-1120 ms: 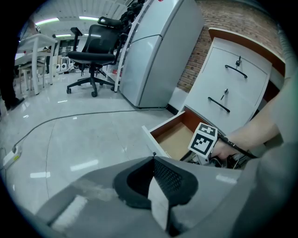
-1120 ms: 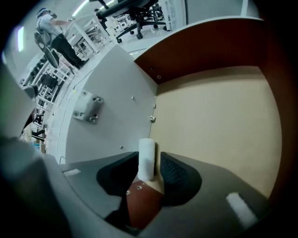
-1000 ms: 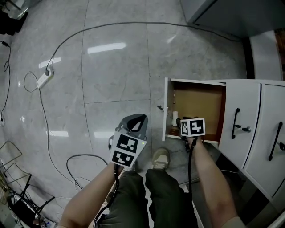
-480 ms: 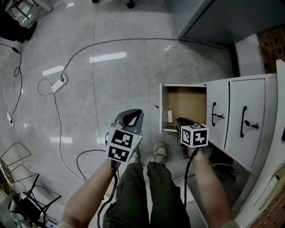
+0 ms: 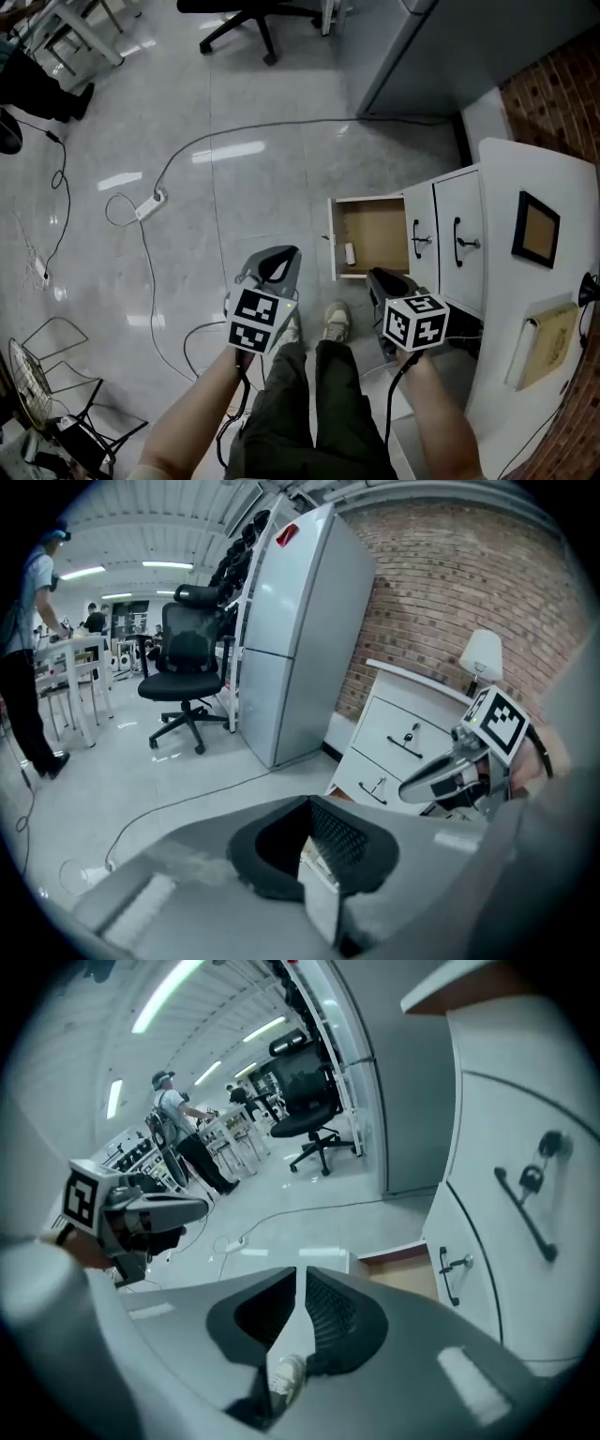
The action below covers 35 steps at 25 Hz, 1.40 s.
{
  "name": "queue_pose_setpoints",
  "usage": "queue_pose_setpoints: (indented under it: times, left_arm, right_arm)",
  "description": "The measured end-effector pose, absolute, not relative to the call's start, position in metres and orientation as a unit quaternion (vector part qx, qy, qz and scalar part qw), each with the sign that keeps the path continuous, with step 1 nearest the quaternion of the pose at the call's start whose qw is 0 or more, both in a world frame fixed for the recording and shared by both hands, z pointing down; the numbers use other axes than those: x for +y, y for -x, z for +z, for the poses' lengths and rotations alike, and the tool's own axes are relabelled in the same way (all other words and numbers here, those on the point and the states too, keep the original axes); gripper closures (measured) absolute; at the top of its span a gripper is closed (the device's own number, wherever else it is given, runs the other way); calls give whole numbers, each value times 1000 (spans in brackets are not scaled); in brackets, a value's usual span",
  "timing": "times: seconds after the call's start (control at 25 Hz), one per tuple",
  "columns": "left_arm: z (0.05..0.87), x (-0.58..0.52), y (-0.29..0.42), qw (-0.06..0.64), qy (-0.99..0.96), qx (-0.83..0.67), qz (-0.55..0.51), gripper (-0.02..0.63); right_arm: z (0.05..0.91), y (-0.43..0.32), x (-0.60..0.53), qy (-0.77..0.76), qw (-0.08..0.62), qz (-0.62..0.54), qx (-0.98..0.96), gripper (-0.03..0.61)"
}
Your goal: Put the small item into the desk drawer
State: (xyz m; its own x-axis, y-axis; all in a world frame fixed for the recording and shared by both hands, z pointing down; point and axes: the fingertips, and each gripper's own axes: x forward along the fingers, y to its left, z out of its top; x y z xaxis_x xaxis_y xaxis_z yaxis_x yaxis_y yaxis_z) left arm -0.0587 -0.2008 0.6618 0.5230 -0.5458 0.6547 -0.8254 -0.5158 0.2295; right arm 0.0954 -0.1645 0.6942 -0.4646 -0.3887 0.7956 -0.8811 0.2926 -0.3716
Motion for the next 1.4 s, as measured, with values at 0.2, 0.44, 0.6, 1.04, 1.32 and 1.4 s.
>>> queue_pose_setpoints:
  times: [0.2,0.44,0.6,1.04,1.32,1.4]
  left_arm:
    - [591,-191,57,256,-842,-402,254,612]
    - [498,-188,60,230,-854,-405,231,611]
    - [432,-195,65,211,-857,-425,202,611]
    - [258,-201,66,94,-881,-438,151,611]
    - [139,-196,86,31,-874,-478,85,611]
    - [110,-189,88,25,-871,-486,64,611]
  right_arm:
    - [601,-84,-167,-432,258,390,-771,546]
    - [486,-72,-175,-438,218,340,-803,552]
    - [406,-59,-184,-435,179,306,-828,554]
    - [217,-42,-186,-430,105,188,-877,555]
    - [120,-35,-177,-419,68,102,-900,558]
    - [96,-35,-172,-419,56,84,-903,564]
